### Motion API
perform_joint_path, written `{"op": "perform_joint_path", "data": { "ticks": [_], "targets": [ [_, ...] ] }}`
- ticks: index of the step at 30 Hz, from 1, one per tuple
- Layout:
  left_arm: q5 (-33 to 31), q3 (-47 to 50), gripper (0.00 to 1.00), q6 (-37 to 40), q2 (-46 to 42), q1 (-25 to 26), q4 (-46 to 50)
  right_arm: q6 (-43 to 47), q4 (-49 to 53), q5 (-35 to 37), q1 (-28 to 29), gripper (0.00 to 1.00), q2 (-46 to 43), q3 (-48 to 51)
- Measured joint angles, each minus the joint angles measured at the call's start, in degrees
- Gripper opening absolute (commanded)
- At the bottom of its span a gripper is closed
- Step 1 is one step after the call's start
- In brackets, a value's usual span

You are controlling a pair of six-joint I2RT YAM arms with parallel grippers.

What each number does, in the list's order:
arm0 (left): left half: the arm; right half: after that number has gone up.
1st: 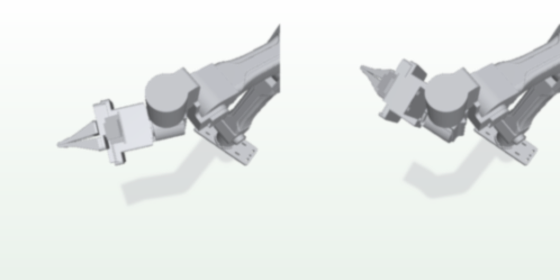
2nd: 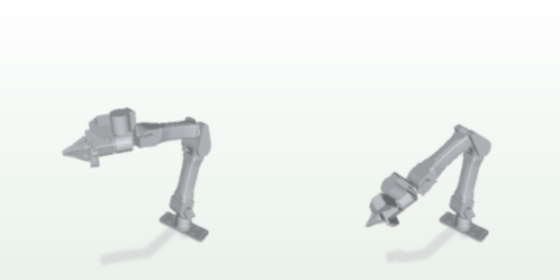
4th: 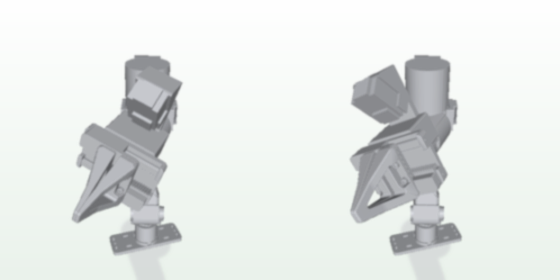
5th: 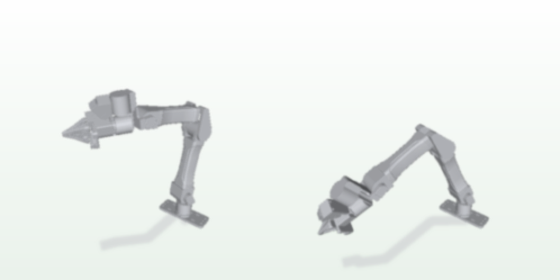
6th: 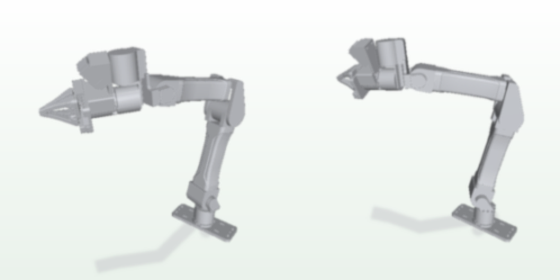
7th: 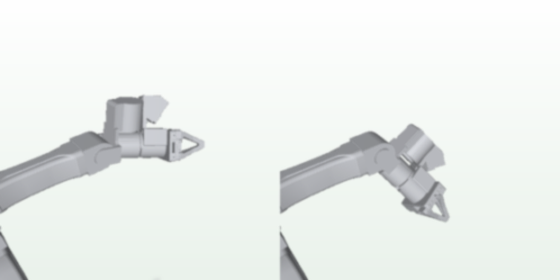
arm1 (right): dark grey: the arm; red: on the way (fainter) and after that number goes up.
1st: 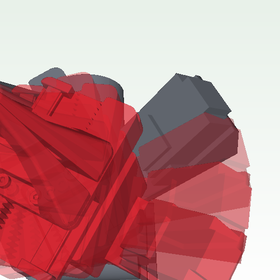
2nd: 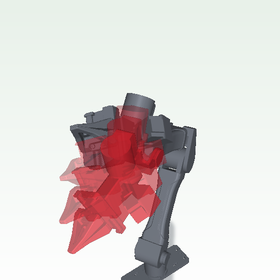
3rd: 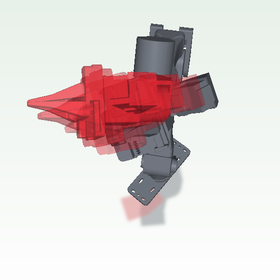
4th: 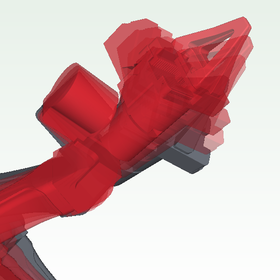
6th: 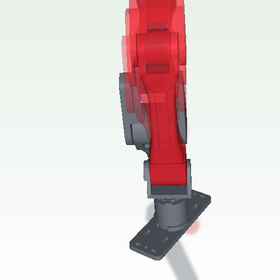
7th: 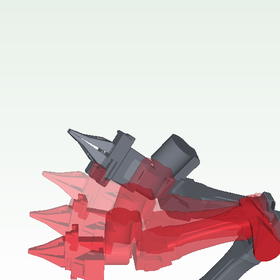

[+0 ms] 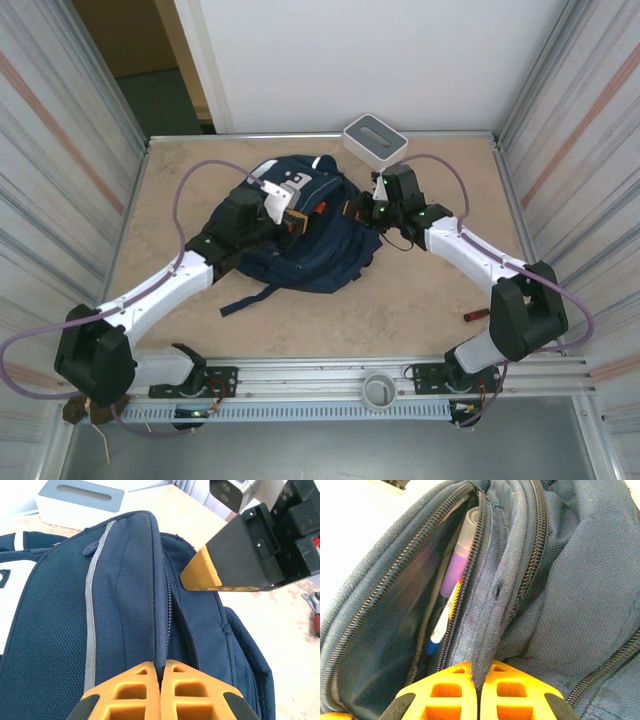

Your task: Pack the student bag

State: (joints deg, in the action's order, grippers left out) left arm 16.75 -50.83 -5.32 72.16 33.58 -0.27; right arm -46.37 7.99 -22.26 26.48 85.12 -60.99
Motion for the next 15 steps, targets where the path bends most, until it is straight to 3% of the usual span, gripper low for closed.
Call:
{"op": "perform_joint_path", "data": {
  "ticks": [4,6,7,12,15],
  "targets": [
    [-0.68,0.00,0.01,1.88,0.02,1.70,0.00,1.25,2.05,-3.10,-2.60,0.02,0.24,-0.31],
    [-1.40,0.00,0.07,3.91,0.15,3.02,0.09,2.45,3.74,-3.58,-4.00,0.03,0.90,-0.31],
    [-1.55,-0.02,0.11,4.94,0.35,3.56,0.24,3.08,4.61,-3.67,-4.57,0.03,1.25,-0.31],
    [-0.79,-2.01,0.54,12.09,2.89,5.81,5.16,6.32,8.07,-5.46,-7.74,0.03,4.09,-1.14],
    [-1.07,-2.36,0.64,17.62,2.36,6.03,7.10,8.28,9.90,-6.82,-9.29,0.02,6.05,-2.93]
  ]
}}
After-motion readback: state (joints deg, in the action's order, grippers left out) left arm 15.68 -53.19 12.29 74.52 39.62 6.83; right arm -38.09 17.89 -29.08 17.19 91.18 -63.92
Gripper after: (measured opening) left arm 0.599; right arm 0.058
